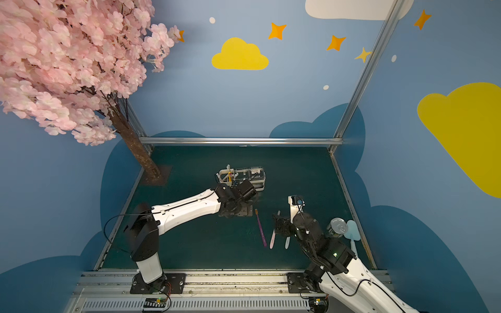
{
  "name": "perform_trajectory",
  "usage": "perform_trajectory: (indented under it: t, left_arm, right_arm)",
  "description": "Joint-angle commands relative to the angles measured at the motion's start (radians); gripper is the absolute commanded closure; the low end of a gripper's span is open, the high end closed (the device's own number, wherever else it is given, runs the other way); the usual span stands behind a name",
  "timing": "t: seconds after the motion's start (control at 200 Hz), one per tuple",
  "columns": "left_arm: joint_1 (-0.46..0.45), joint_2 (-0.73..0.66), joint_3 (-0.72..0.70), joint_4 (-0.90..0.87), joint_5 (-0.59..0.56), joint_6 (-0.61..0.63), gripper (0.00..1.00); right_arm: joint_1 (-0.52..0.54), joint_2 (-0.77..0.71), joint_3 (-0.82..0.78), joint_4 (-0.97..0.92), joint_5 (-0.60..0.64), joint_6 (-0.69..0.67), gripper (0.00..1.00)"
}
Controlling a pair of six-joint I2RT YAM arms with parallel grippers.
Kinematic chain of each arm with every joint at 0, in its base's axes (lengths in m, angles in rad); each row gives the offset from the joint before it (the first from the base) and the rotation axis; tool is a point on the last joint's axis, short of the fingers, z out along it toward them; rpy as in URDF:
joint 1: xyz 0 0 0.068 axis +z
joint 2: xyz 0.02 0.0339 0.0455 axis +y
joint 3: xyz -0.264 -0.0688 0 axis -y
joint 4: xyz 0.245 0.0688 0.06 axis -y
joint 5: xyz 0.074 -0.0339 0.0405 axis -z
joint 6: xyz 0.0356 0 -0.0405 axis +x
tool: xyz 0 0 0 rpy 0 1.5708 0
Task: Place the toothbrush into the toothbrush holder
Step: Pick up the toothbrush from the center of the board.
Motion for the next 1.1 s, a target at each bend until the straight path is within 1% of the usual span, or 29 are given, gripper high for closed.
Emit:
perform_trajectory:
  t: [0.0, 0.245, 0.38, 0.466, 0.556, 0.746, 0.811, 0.846, 0.936, 1.041, 1.096]
  left_arm:
    - [-0.008, 0.066, 0.066, -0.032, 0.003, -0.087, 0.01]
    - [-0.015, 0.207, 0.185, -0.060, -0.005, -0.174, 0.03]
    - [-0.014, 0.272, 0.249, -0.058, 0.002, -0.172, 0.07]
    - [-0.012, 0.322, 0.305, -0.087, 0.009, -0.183, 0.08]
    - [-0.003, 0.354, 0.322, -0.081, 0.025, -0.191, 0.10]
    - [0.013, 0.403, 0.346, -0.071, 0.040, -0.200, 0.21]
    - [0.014, 0.412, 0.348, -0.069, 0.041, -0.204, 0.22]
    - [0.014, 0.417, 0.350, -0.067, 0.040, -0.206, 0.26]
    - [0.014, 0.433, 0.362, -0.065, 0.038, -0.206, 0.31]
    - [0.015, 0.457, 0.389, -0.071, 0.043, -0.205, 0.34]
    - [0.015, 0.470, 0.405, -0.075, 0.050, -0.199, 0.38]
  right_arm:
    - [-0.003, -0.052, 0.021, -0.066, 0.042, -0.031, 0.08]
    - [-0.001, -0.136, 0.037, -0.097, 0.023, -0.040, 0.08]
    - [0.000, -0.153, 0.049, -0.101, 0.005, -0.051, 0.08]
    - [-0.001, -0.161, 0.049, -0.104, 0.005, -0.055, 0.08]
    - [0.000, -0.161, 0.047, -0.104, -0.001, -0.054, 0.08]
    - [0.001, -0.158, 0.029, -0.092, 0.000, -0.052, 0.08]
    - [0.002, -0.151, 0.025, -0.087, -0.003, -0.053, 0.08]
    - [0.002, -0.150, 0.024, -0.083, -0.005, -0.054, 0.08]
    - [0.002, -0.146, 0.022, -0.081, -0.009, -0.056, 0.08]
    - [0.002, -0.149, 0.022, -0.080, -0.009, -0.057, 0.08]
    - [0.002, -0.149, 0.021, -0.079, -0.009, -0.057, 0.08]
